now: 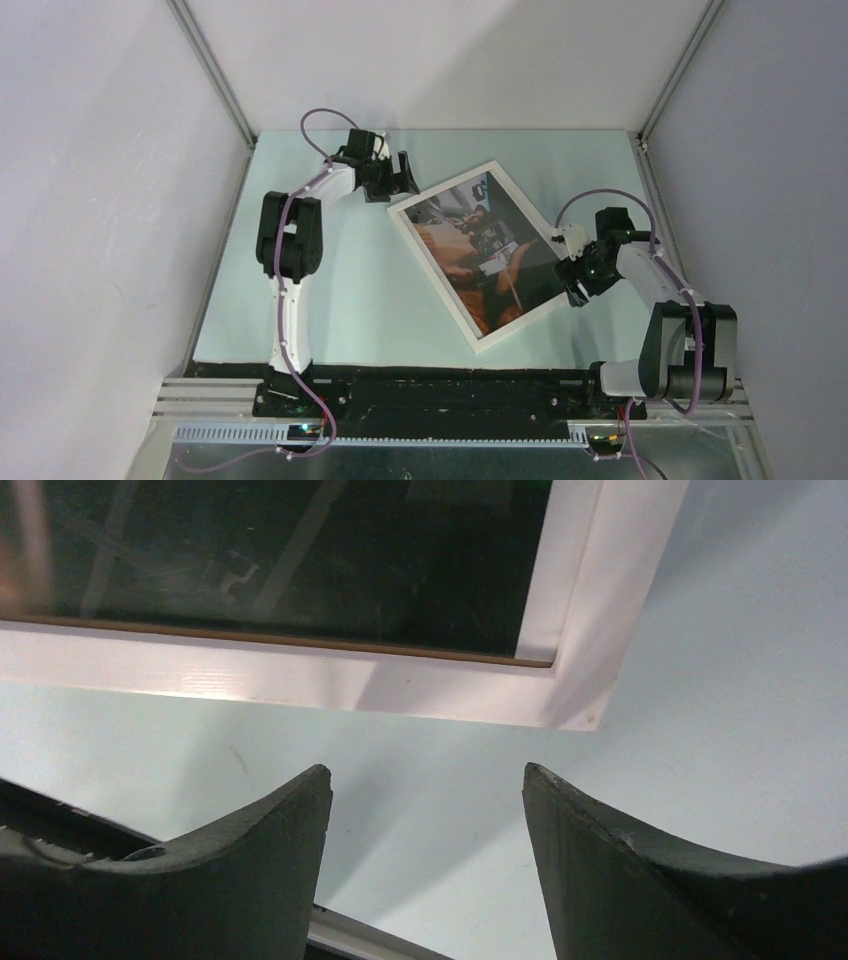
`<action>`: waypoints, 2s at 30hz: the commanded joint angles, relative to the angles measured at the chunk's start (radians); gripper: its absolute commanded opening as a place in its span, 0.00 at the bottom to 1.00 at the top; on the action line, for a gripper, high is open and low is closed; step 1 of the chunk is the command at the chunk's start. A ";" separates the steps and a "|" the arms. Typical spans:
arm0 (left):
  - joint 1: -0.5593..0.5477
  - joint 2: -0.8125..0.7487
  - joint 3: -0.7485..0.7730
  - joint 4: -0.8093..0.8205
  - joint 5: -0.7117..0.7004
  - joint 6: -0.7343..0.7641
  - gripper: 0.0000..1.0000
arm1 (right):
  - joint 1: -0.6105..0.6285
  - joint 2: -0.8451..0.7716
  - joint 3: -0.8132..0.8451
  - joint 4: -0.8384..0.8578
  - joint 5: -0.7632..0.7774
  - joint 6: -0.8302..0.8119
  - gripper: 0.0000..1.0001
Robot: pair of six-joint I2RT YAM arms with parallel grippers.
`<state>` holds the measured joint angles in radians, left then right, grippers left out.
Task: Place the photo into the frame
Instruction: Adjust the photo frame at the center of the board.
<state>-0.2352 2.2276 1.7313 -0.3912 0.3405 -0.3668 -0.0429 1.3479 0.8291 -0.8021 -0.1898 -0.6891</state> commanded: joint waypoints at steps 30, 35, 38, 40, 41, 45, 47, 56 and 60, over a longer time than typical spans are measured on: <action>0.015 -0.275 -0.468 -0.162 0.346 0.212 0.93 | 0.096 0.522 0.283 0.334 0.262 0.172 0.71; 0.032 -0.318 -0.551 -0.212 0.333 0.250 0.93 | 0.146 0.637 0.480 0.300 0.328 0.224 0.72; 0.045 -0.339 -0.569 -0.252 0.321 0.281 0.94 | 0.155 0.718 0.597 0.255 0.333 0.264 0.72; 0.052 -0.357 -0.581 -0.275 0.308 0.299 0.94 | 0.156 0.769 0.690 0.217 0.325 0.290 0.72; 0.056 -0.362 -0.592 -0.283 0.300 0.310 0.94 | 0.157 0.785 0.748 0.197 0.321 0.296 0.72; 0.059 -0.395 -0.618 -0.331 0.299 0.359 0.95 | 0.175 0.856 0.893 0.152 0.285 0.334 0.73; 0.059 -0.408 -0.633 -0.343 0.302 0.386 0.96 | 0.185 0.880 0.947 0.141 0.260 0.346 0.73; 0.064 -0.435 -0.639 -0.354 0.279 0.393 0.96 | 0.231 0.916 1.017 0.124 0.250 0.350 0.73; 0.082 -0.439 -0.615 -0.349 0.220 0.378 0.96 | 0.210 0.873 0.972 0.132 0.267 0.360 0.73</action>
<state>-0.1646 1.8153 1.1099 -0.7464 0.6231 -0.0074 0.1486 2.2520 1.8194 -0.6750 0.1421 -0.3698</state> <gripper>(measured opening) 0.962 0.730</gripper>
